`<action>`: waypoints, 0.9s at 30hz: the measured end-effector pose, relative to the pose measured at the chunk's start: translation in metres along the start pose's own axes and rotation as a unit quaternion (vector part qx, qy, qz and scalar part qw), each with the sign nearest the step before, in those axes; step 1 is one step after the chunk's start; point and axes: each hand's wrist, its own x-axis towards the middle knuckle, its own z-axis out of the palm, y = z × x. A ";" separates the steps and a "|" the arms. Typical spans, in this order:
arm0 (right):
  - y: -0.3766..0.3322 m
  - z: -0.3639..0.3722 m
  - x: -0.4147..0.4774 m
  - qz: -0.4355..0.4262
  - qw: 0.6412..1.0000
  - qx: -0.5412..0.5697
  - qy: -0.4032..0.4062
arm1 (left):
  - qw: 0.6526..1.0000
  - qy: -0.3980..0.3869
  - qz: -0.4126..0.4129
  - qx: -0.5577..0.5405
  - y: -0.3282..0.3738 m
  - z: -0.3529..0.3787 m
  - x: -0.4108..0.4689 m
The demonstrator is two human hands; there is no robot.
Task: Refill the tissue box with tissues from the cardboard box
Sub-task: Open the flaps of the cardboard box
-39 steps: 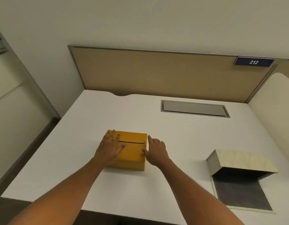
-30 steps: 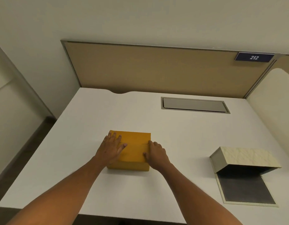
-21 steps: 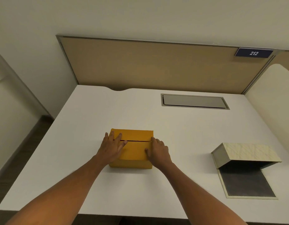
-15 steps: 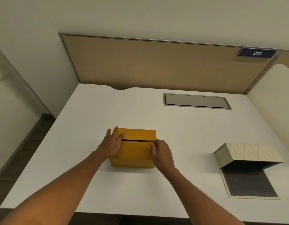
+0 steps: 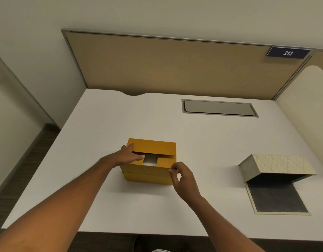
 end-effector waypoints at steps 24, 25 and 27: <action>-0.001 0.021 -0.035 0.053 0.975 -0.120 -0.182 | 0.984 0.150 -0.028 0.094 0.008 0.048 0.012; -0.008 0.024 -0.027 0.091 0.977 -0.104 -0.160 | 0.982 0.158 -0.030 0.094 0.008 0.049 0.012; -0.021 0.028 -0.010 0.164 0.973 -0.096 -0.130 | 0.980 0.173 -0.033 0.097 0.009 0.051 0.013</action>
